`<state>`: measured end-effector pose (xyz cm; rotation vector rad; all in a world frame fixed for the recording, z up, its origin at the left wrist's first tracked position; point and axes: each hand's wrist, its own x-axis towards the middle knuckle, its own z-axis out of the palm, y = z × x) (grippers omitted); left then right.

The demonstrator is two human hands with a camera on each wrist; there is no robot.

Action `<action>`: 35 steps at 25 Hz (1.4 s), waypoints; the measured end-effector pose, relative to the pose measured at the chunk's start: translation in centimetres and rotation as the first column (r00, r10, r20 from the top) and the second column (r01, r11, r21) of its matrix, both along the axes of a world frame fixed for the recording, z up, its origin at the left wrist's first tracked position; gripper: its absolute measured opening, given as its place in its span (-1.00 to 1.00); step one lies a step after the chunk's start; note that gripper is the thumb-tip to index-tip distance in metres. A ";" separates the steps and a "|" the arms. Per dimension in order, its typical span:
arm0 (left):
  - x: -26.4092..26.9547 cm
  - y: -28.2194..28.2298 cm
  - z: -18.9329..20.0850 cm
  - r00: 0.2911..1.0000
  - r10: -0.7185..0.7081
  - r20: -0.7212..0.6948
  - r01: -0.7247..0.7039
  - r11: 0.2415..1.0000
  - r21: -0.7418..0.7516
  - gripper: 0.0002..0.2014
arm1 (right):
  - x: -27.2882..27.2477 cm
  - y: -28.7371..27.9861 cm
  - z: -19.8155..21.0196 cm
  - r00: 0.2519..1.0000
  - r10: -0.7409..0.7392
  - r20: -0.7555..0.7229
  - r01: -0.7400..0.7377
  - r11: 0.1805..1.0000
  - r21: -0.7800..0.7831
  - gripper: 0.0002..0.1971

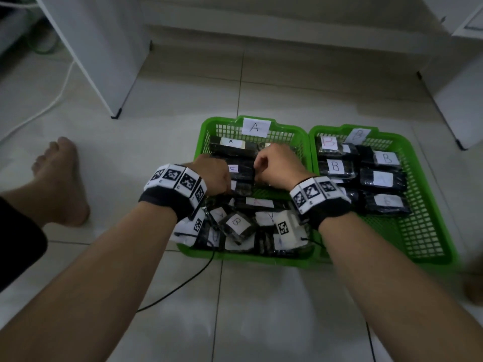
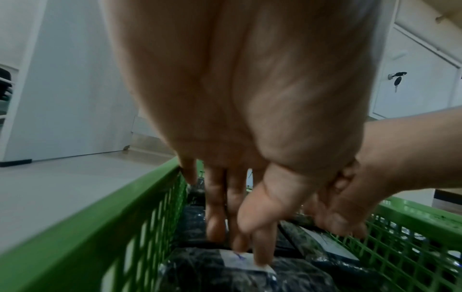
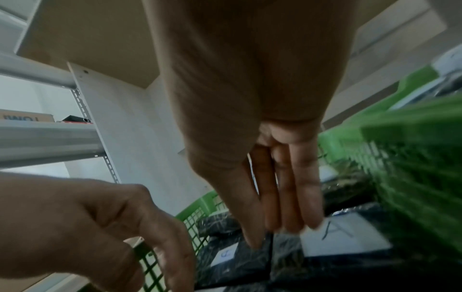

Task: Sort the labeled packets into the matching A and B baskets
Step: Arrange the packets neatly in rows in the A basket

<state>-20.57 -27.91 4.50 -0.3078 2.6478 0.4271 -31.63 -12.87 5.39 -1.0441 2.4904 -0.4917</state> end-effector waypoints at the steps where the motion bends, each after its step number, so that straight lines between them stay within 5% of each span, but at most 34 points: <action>1: 0.1 0.3 0.2 0.997 0.026 -0.076 -0.024 0.999 0.034 -0.72 | -0.2 0.8 0.4 1.000 0.004 0.016 -0.005 0.998 0.067 -0.80; 6: 0.6 3.6 0.9 0.991 -0.019 -0.131 0.033 0.994 0.102 -0.77 | 1.6 4.2 -0.7 0.984 0.093 0.150 -0.141 0.925 0.352 -0.50; 9: 0.6 4.7 0.9 0.991 -0.036 -0.131 0.048 0.995 0.088 -0.77 | 2.8 4.7 -1.8 0.982 0.121 0.145 -0.164 0.926 0.341 -0.34; 15: 1.3 4.0 -0.2 0.996 0.051 -0.066 -0.038 0.980 0.194 -0.79 | 2.6 5.5 -0.7 0.981 0.160 0.108 -0.191 0.876 0.443 -0.49; 20: 1.5 2.9 0.2 0.914 0.294 -0.281 -0.189 0.919 0.347 -0.91 | 1.5 5.5 1.0 0.993 0.058 0.107 -0.084 0.964 0.251 -0.46; 22: 1.3 2.2 0.7 0.865 0.452 -0.217 -0.292 0.806 0.514 -0.96 | 0.9 5.3 1.7 0.997 0.017 0.072 -0.026 0.992 0.123 -0.46; 24: 1.1 1.5 0.7 0.841 0.511 -0.175 -0.316 0.728 0.609 -0.77 | 0.6 4.7 1.7 1.000 -0.023 0.014 0.023 1.000 -0.002 -0.45; 28: 0.4 0.2 0.0 0.868 0.156 -0.472 -0.019 0.959 0.282 -0.39 | 0.7 2.8 1.0 0.996 -0.069 -0.048 0.063 0.992 -0.112 -0.45; 30: -0.5 -0.2 -0.3 0.859 -0.004 -0.513 0.071 0.991 0.111 -0.46 | 0.8 1.8 0.5 0.997 -0.068 -0.030 0.063 0.988 -0.144 -0.46; 35: -2.4 -1.7 0.1 0.921 -0.067 -0.384 0.013 0.990 -0.142 -0.61 | 1.1 1.2 -0.4 0.997 -0.070 0.010 0.071 0.990 -0.124 -0.46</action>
